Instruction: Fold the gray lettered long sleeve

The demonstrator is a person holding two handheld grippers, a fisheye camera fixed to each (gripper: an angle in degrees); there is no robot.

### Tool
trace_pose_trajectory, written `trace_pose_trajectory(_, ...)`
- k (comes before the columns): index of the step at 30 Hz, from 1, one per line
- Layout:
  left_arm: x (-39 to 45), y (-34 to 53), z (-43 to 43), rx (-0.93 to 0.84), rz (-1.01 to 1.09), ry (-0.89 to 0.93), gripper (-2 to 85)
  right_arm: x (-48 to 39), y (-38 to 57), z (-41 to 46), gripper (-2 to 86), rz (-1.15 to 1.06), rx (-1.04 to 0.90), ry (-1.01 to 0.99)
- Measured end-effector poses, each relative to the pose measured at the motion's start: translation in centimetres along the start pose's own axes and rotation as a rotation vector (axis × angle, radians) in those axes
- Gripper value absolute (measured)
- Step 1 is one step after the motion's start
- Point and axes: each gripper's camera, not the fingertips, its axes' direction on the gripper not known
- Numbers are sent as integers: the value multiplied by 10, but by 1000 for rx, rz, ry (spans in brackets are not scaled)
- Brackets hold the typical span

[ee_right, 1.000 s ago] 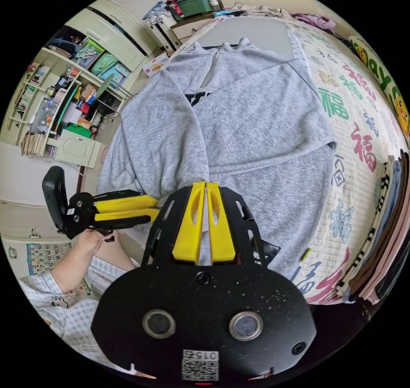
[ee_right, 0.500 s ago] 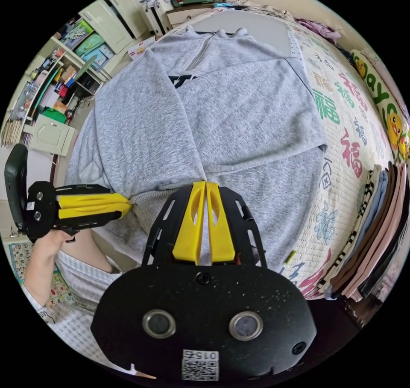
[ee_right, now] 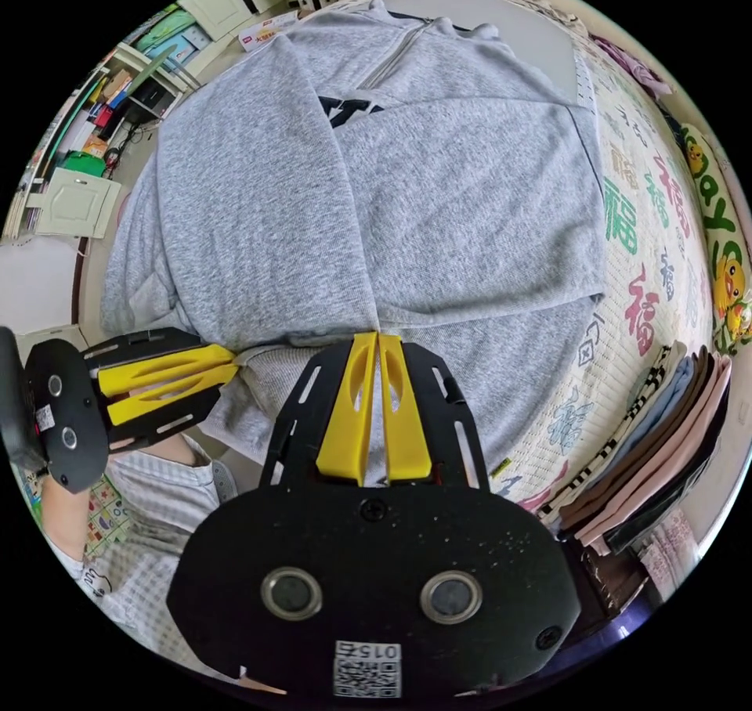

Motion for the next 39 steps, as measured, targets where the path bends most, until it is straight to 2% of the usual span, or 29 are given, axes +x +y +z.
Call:
trace_pose_trajectory(5,-8,-21,5,-49,8,71,3,-3,-35,-3,-4,-6,-83,15)
trace_pose_trajectory(12,7,-34,7,-18,51,-24,4,16,-65,-1,-4,22,-122,-85)
trace_pose_trajectory(16,4,-43,8,-24,61,-18,5,27,-77,2,-3,52,-120,-136)
trace_pose_trajectory(24,3,-78,10,-162,130,-54,6,19,-100,11,-3,30,-133,-49)
trace_pose_trajectory(34,-13,-90,7,-188,141,-76,7,46,-115,37,-3,45,-119,-136)
trace_pose_trajectory(39,-32,-94,4,-206,128,-50,7,46,-120,53,-3,51,-117,-96)
